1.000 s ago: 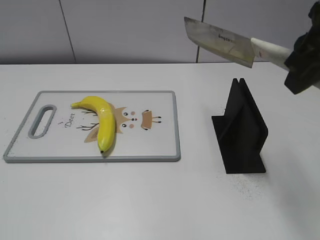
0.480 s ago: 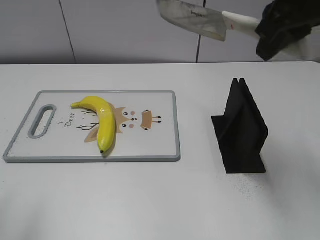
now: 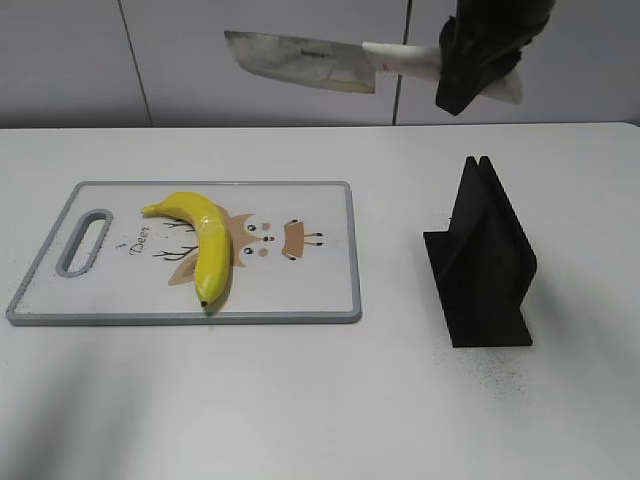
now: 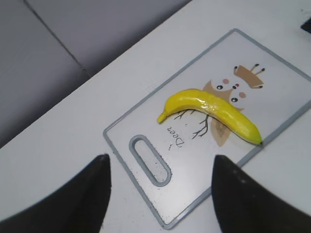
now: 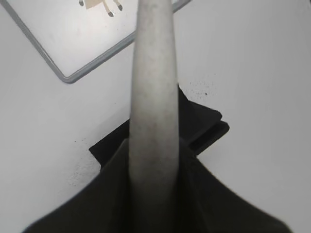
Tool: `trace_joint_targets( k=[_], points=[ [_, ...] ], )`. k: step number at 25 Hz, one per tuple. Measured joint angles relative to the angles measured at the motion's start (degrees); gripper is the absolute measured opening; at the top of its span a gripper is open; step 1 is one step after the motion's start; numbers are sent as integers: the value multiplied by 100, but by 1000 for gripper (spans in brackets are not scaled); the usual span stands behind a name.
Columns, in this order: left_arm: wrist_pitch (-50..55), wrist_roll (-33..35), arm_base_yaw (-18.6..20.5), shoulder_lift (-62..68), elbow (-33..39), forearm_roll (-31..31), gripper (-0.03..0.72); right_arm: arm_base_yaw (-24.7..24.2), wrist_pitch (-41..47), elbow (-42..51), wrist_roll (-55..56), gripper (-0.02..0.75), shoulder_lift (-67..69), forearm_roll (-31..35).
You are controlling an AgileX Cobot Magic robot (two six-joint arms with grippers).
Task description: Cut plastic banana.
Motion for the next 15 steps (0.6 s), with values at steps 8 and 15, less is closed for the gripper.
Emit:
trace_joint_targets(
  k=[8,15],
  points=[
    [802,1875,0,1518,-1166,-443,588,0,-5,-514,-1804,162,773,413],
    [686,2940,-497,2343,-1466,-520,583,0,-5,-1017,-2855,162,1366,920]
  ],
)
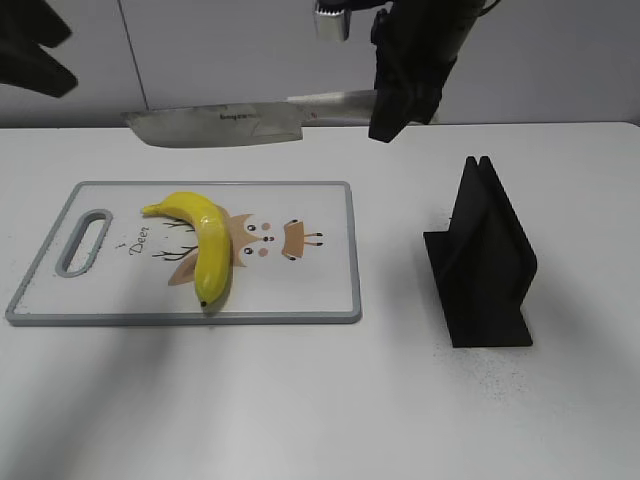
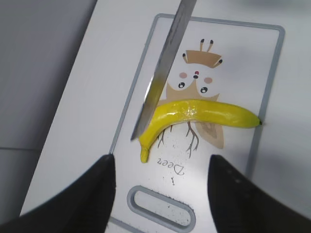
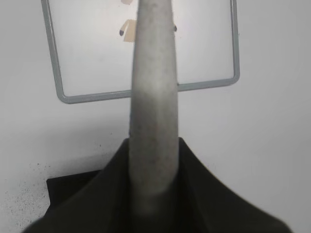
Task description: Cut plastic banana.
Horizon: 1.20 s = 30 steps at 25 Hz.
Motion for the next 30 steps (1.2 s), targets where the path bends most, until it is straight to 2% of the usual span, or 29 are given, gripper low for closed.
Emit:
trace_joint_targets(
  k=[6,12,15,18,20,24,26,30],
  points=[
    [-452,154,-511,748,-48,198,581,0,-10,-117,-635,162,192,440],
    [-537,160,-585,1263,-78,349,576,0,-10,-135,-728,162,192,604],
    [-608,166,-585,1400,-88,390,536,0,-58,-135,-734,162,192,645],
    [-701,172,-587,1446,-88,390,446,0,-76,-135,-738,162,197,676],
    [-744,172,-587,1446,-88,341,355,0,-82,-135,-738,162,224,689],
    [-735,177,-587,1446,-88,328,80,0,-110,-135,-740,162,357,724],
    [-670,203,-587,1453,-88,366,38,0,-145,-135,-779,162,395,738],
    [-707,245,-587,1460,-88,399,22,0,-241,-135,-843,162,395,727]
  ],
)
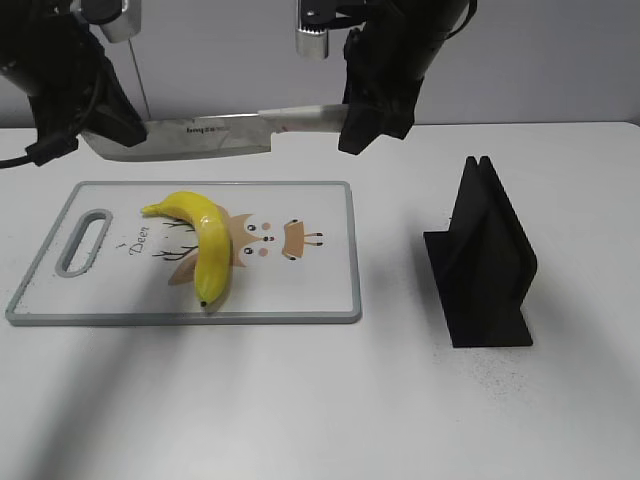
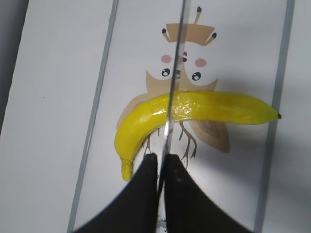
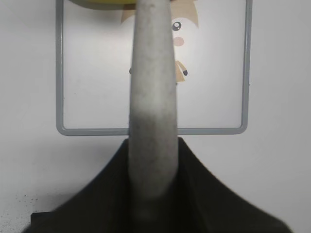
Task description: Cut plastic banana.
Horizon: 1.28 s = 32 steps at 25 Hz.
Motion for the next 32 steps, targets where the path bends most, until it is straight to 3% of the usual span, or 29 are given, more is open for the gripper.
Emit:
trace_joint_targets(
  k=[8,15,20,32],
  points=[
    [-204,12,0,366,-4,24,20,0,-268,0,-45,162,245,-49],
    [-1016,-89,0,1450,157,55,20,0,-790,-12,-66,162,1196,-134],
    [-1263,-425,-28,1690,293,53,28,-26,-759,-79,-66,169,1597,-285],
    [-1344,-510,-42,1486,358,134,29,-3,-335,-573,11,170,1680,-321]
  ],
)
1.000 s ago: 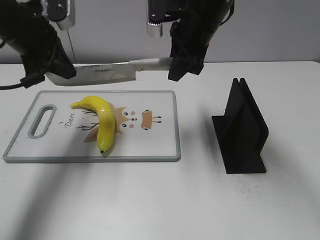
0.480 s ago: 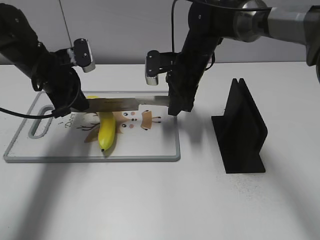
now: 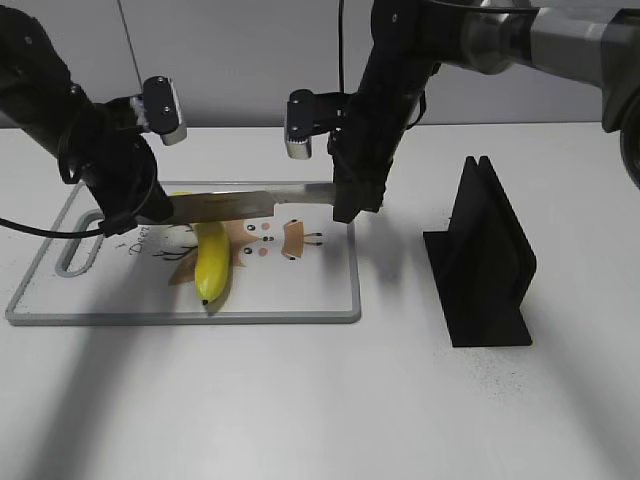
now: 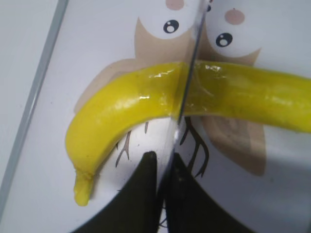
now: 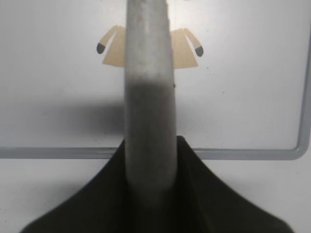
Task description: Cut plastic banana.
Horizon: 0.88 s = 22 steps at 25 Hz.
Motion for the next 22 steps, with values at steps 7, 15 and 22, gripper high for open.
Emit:
trace_joint_targets(
  k=[7,15,22],
  points=[
    [42,-37,0,-341,88,137,29,23,316,-225,228,172,-97,-24],
    [572,-84,0,-1207,88,161,25,48,503,-208,272,174,-810,-17],
    [976,-133,5,-1683,88,25,88,67,564,253,324,173,-1354,94]
  ],
)
